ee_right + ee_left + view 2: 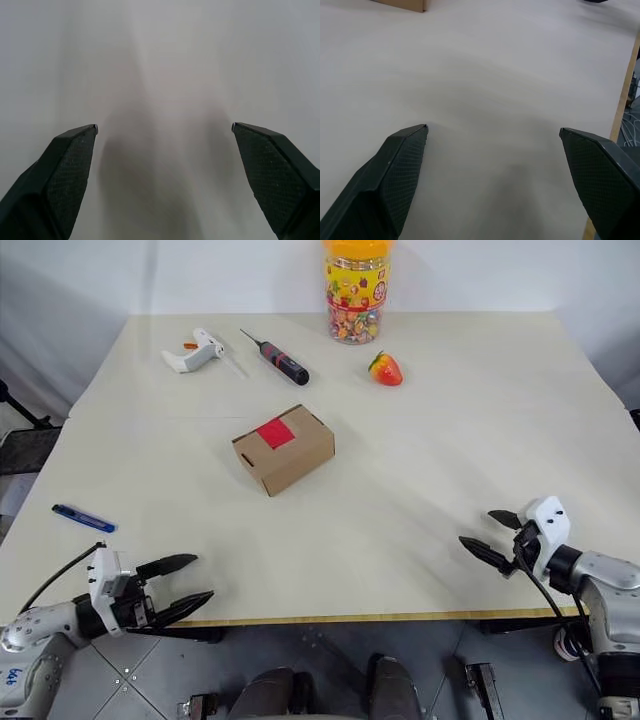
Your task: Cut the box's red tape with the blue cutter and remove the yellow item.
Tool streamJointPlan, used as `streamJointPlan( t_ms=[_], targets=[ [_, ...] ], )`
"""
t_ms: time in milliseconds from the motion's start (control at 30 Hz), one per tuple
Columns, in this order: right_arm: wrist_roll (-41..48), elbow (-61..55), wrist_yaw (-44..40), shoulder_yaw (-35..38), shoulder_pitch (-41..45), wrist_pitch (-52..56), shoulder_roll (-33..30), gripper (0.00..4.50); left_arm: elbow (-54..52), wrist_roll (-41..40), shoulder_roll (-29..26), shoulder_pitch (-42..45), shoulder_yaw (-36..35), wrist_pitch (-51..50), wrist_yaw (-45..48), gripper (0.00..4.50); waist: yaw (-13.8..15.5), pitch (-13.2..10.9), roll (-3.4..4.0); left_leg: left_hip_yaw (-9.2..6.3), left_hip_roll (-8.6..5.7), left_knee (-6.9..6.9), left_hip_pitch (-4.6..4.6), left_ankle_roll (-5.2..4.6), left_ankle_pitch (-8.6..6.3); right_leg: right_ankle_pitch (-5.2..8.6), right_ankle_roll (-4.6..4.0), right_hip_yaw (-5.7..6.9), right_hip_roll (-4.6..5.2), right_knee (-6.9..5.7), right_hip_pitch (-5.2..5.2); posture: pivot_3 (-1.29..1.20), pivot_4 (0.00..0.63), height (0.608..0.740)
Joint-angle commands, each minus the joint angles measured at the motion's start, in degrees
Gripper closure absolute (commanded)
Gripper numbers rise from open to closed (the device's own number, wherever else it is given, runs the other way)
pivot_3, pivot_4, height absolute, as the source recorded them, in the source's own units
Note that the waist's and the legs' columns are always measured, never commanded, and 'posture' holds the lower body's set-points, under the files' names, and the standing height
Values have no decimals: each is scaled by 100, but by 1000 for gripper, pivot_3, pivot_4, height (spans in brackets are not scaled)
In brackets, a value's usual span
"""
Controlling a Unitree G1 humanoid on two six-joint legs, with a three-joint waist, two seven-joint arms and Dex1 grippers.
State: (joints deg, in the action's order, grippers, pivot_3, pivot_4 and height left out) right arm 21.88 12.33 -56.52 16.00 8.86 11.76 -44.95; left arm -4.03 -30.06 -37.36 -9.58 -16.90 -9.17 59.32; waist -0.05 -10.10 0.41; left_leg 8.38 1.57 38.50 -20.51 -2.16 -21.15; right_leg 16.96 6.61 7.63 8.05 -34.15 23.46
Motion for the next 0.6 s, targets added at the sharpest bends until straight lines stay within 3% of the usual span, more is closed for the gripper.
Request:
streamJointPlan(
  t_ms=[33,267,500,600],
  targets=[
    [38,-273,95,71,169,156,-111,0,20,32,70,142,-16,3,-174,20,-7,0,0,0,1,6,0,0,0,0,0,-1,0,-4,0,0,150,740],
    [-34,-573,355,7,417,611,-127,0,-88,223,152,428,-61,-135,-769,20,-3,-1,-1,-1,3,29,-1,0,-1,0,0,-3,2,-27,1,0,150,740],
    [91,-696,812,-263,1250,1224,231,0,248,601,191,1124,165,-102,-1192,20,-13,-2,-3,-1,4,58,-2,1,0,0,0,-8,6,-59,2,0,150,740],
    [50,-645,1070,-460,1661,1466,529,576,335,712,444,1486,146,-23,-1681,597,-16,-2,-3,0,3,58,-2,1,0,0,0,-4,5,-63,4,0,150,740]
  ],
)
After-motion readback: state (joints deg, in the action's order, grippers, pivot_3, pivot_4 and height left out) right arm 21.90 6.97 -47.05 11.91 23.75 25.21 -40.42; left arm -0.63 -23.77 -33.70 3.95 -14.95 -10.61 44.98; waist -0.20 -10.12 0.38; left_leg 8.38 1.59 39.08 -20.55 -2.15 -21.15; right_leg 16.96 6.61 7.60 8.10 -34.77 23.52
